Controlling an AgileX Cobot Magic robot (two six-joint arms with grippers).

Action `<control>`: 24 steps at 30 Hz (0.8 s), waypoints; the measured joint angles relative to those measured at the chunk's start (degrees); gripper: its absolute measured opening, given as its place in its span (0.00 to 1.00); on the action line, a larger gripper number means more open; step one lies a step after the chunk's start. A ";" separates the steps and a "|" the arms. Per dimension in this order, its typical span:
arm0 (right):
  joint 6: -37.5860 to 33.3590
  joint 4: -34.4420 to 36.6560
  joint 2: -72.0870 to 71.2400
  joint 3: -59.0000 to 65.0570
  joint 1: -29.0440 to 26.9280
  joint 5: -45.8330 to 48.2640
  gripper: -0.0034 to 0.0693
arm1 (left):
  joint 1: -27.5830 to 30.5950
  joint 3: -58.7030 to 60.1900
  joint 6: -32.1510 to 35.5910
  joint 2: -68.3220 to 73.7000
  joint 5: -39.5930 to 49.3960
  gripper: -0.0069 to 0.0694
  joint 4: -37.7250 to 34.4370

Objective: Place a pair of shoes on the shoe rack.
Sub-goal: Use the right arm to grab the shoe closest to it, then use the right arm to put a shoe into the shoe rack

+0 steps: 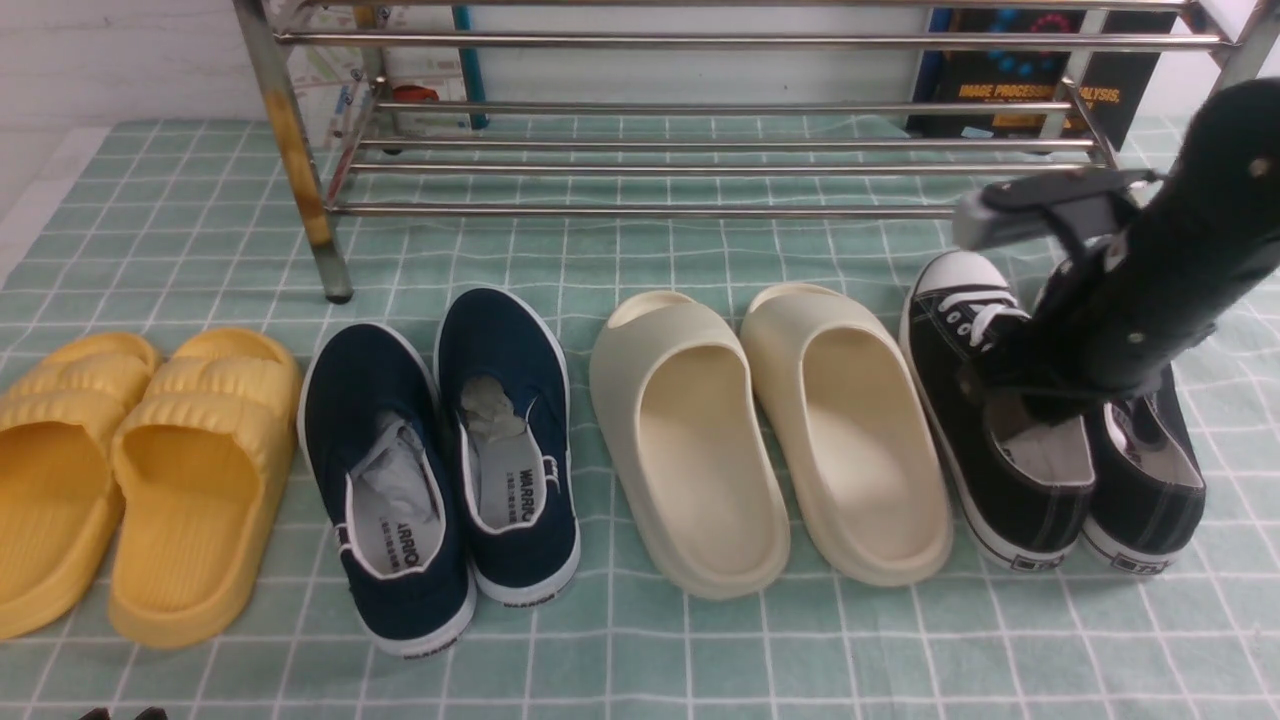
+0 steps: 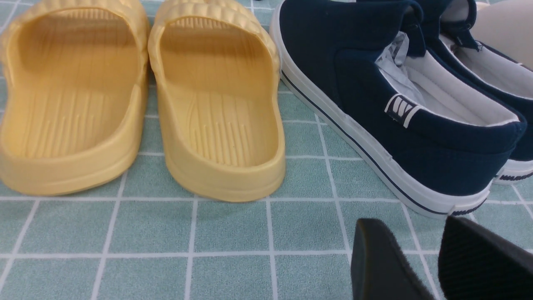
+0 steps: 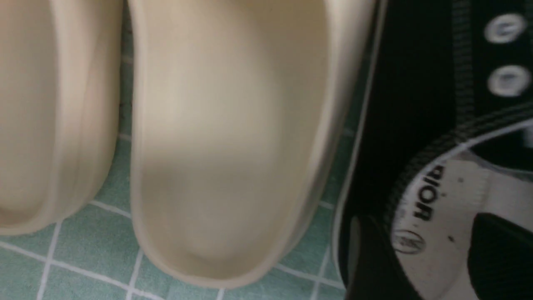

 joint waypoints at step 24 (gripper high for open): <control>2.91 -1.68 1.55 -14.17 1.11 10.71 0.07 | 0.00 0.00 0.00 0.00 0.00 0.40 -0.05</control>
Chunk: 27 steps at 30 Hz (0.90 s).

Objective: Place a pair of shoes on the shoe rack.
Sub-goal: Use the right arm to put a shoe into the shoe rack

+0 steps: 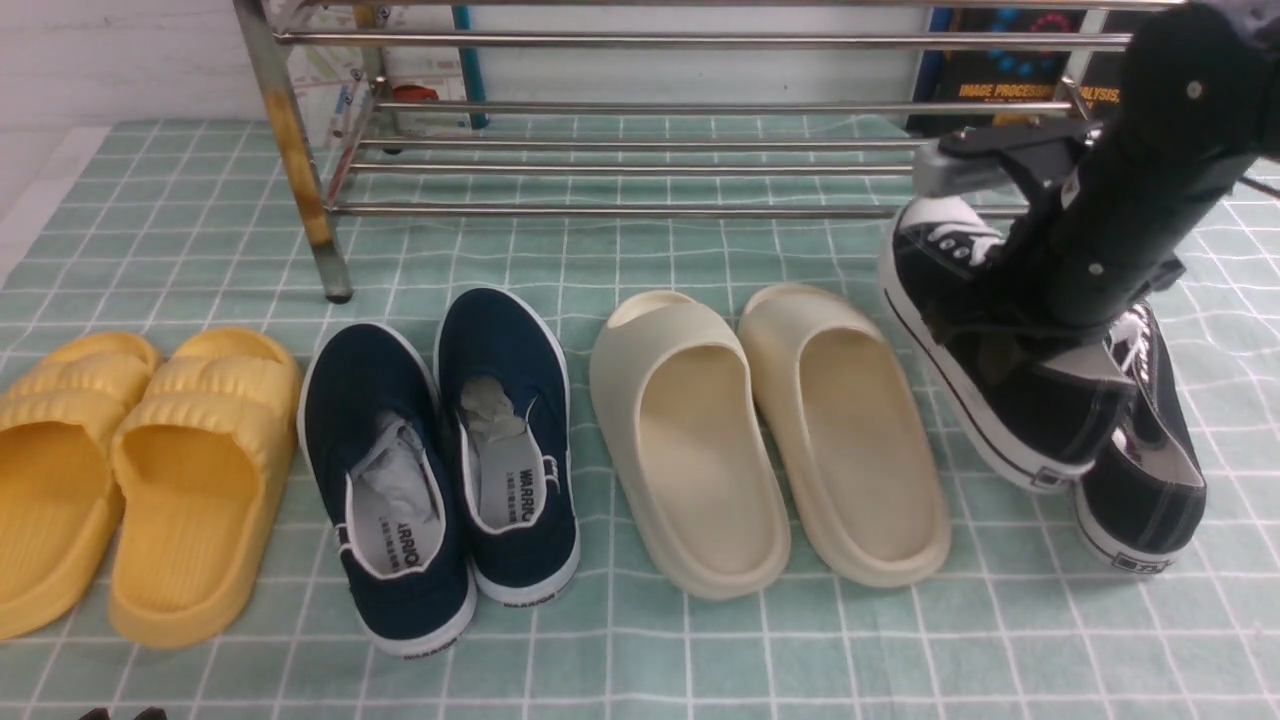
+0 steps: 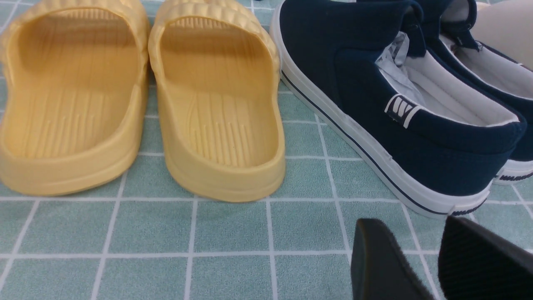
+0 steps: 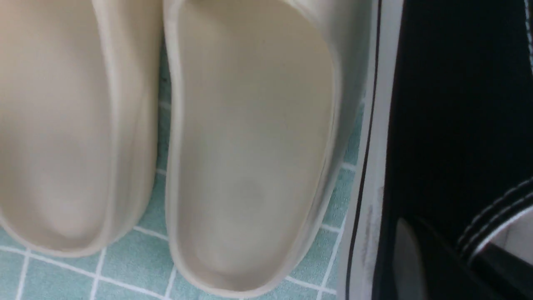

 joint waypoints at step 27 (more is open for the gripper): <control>1.16 -5.21 29.11 -41.19 -2.23 -5.32 0.08 | 0.00 0.00 0.00 0.00 0.00 0.40 0.00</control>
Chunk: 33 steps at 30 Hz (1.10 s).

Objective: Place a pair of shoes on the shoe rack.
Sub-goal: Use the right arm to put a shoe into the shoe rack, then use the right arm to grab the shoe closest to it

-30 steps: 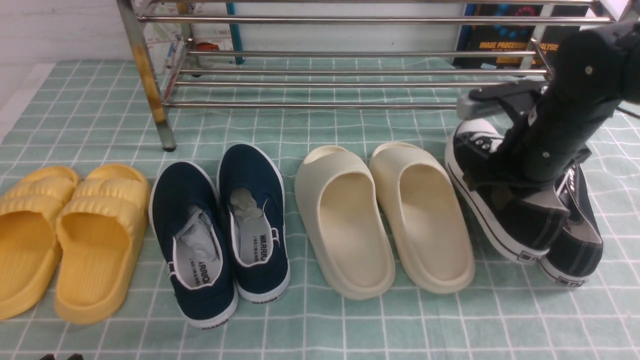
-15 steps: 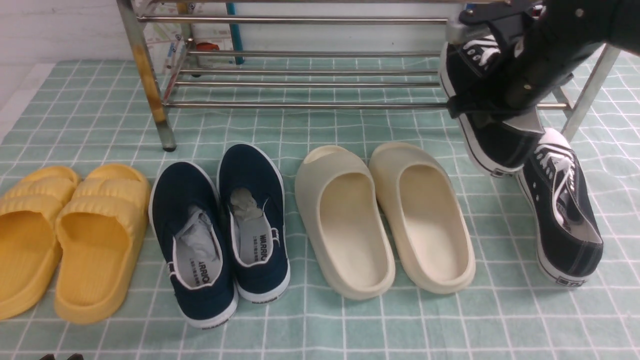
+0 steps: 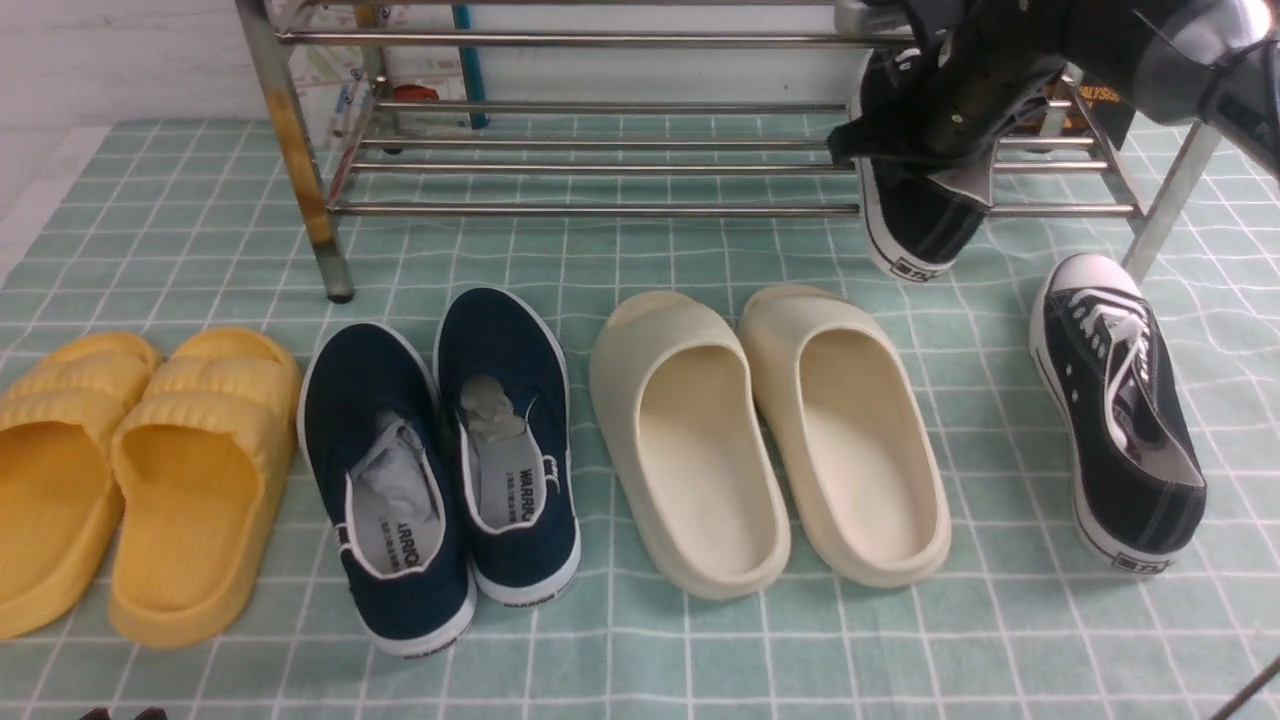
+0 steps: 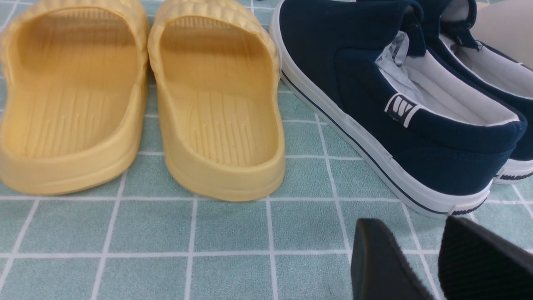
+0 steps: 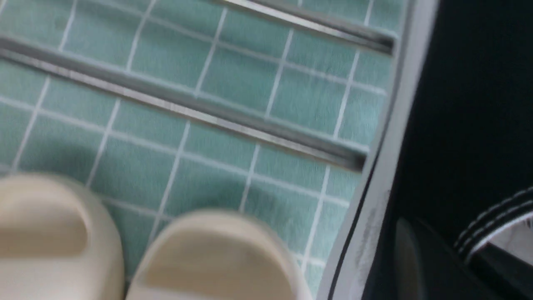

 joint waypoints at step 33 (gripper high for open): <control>5.29 -3.43 -25.31 25.11 -2.19 17.44 0.71 | 0.00 0.00 0.00 0.00 0.06 0.40 0.00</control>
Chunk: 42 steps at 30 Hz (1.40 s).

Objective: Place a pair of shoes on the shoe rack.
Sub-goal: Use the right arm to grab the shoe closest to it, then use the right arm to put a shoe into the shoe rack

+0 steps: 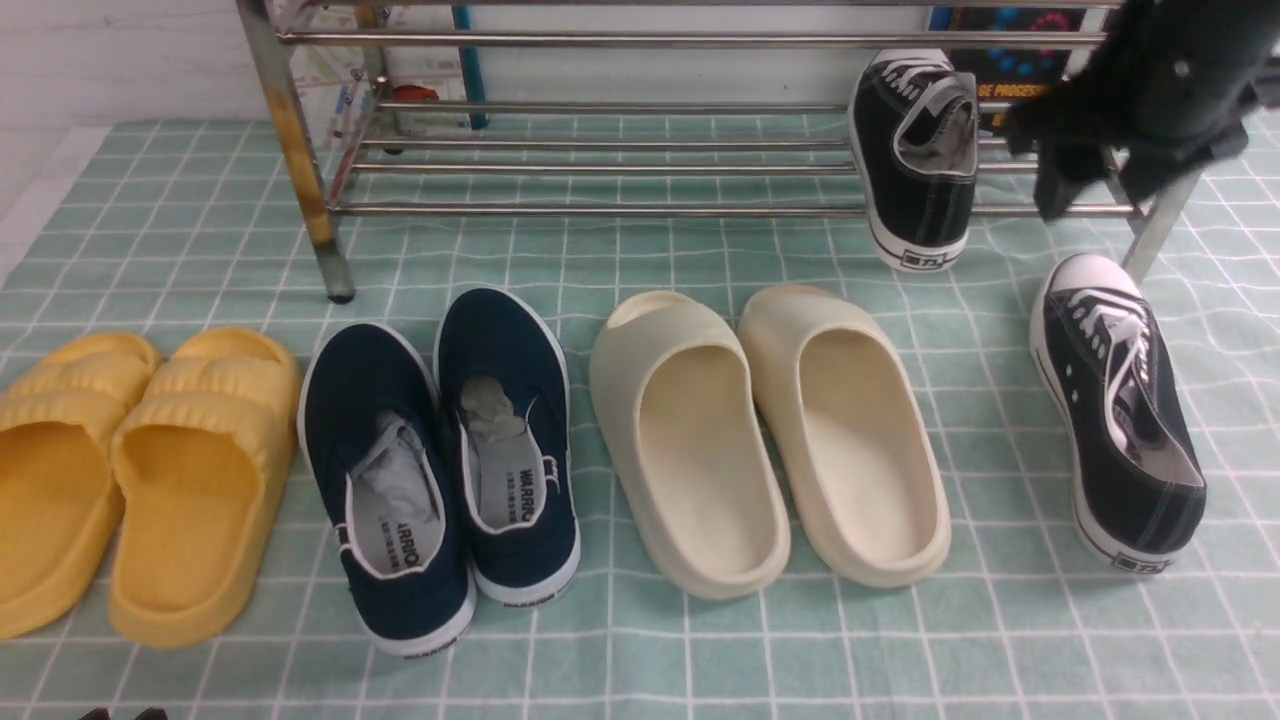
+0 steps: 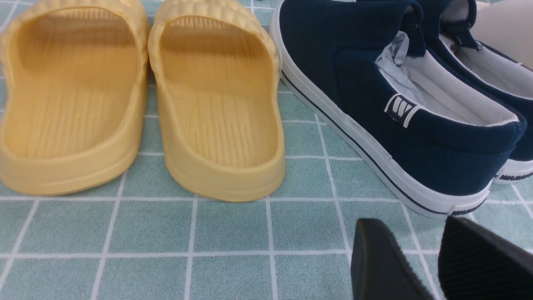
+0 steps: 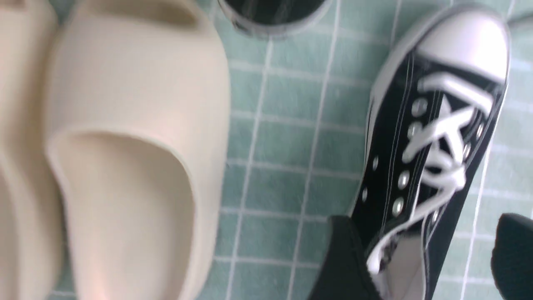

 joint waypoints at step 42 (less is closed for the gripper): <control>2.39 -5.77 3.31 4.34 -3.54 -18.19 0.08 | 0.00 0.00 0.00 0.00 -0.06 0.40 0.00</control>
